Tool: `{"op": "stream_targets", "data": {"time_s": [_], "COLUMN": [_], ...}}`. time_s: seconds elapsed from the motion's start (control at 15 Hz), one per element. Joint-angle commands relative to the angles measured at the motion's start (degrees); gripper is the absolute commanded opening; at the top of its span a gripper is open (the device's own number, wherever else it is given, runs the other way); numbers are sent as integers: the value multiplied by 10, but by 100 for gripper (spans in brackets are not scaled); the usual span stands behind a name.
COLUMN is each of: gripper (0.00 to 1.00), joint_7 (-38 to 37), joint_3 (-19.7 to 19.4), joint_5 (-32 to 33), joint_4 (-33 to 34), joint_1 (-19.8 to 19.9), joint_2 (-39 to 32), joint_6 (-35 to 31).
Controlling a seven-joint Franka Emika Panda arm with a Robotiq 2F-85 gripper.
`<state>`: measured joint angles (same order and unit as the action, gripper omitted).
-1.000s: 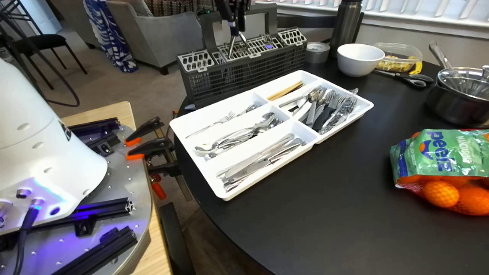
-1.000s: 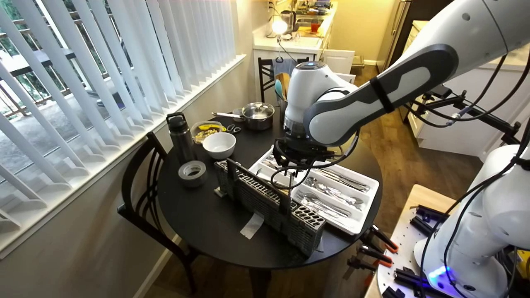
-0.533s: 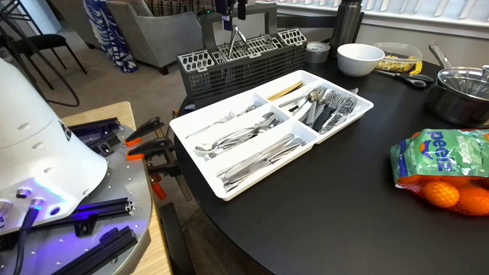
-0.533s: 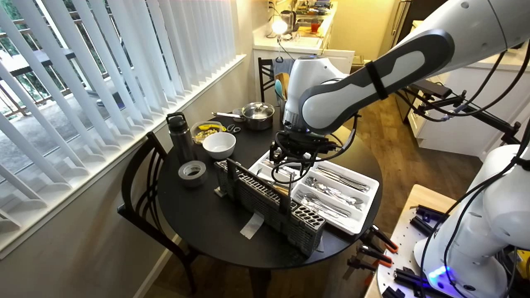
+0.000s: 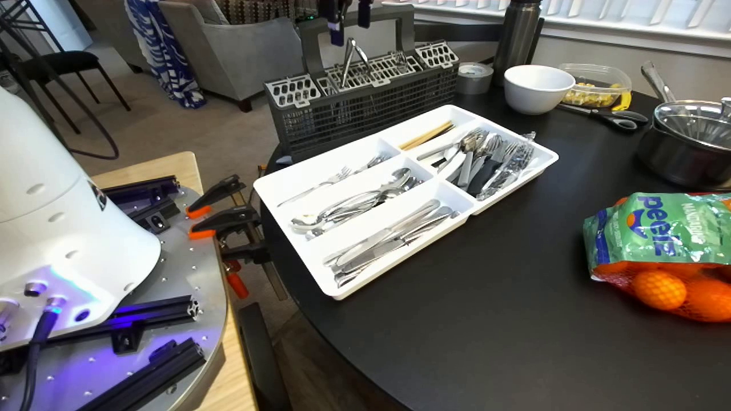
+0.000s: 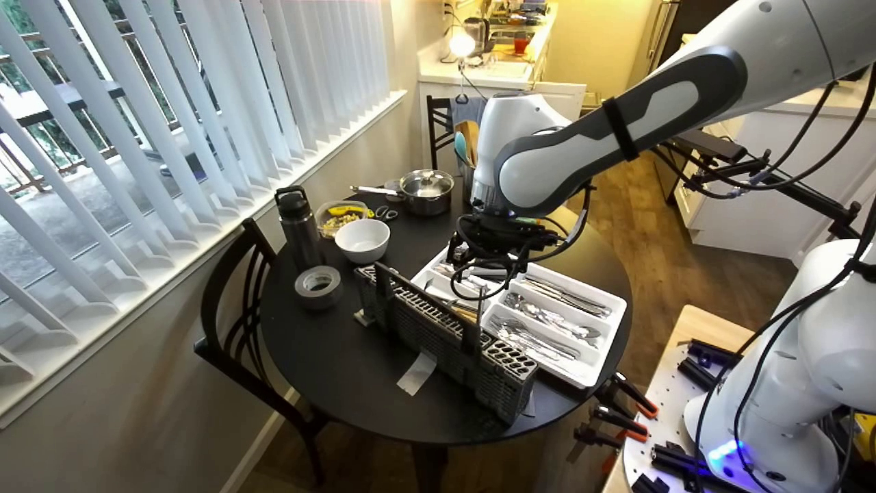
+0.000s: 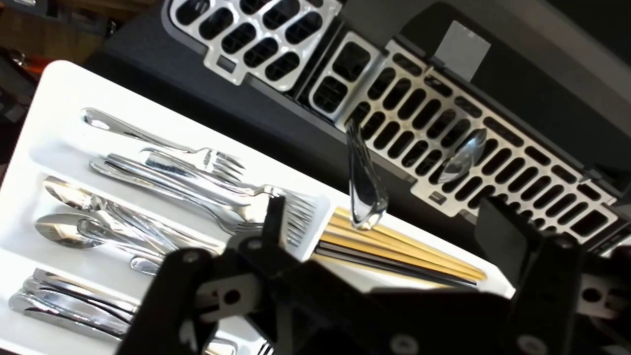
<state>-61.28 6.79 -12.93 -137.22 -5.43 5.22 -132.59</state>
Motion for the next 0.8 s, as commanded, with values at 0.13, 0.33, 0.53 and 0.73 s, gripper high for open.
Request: {"op": "stream_targets", "data": {"time_s": [0.13,0.33,0.53,0.73], "gripper": [53,34,15,1], "joint_7": [-8,-7,-25,-42], "joint_3": [-1,-1,-1,0], "joint_5": [-7,-13,-11,-13], "joint_4": [1,2,2,1], "joint_1": [2,0,1,0], "joint_2": [-3,-6,-9,-10], "joint_6": [-5,-7,-4,-4]}}
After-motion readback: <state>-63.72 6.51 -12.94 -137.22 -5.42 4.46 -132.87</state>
